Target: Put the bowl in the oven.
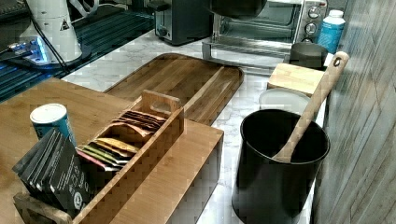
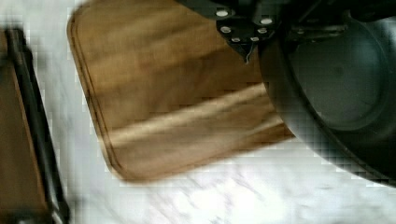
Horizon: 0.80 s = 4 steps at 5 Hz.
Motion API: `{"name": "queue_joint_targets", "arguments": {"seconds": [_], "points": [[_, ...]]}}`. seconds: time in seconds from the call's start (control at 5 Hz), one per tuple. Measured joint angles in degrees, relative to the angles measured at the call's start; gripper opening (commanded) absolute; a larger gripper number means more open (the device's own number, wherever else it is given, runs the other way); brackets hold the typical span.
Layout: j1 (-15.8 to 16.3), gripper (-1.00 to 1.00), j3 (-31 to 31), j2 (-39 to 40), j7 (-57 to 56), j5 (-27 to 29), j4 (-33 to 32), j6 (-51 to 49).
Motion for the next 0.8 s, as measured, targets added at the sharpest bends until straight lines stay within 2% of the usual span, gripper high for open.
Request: {"name": "queue_joint_targets", "arguments": {"seconds": [0.2,0.8], "points": [[0.16,-1.00,1.22,1.86,-7.93,0.00,-0.50,5.33],[1.34,-1.00,6.92,5.47,-10.31,-0.18,-0.90,6.59]]}}
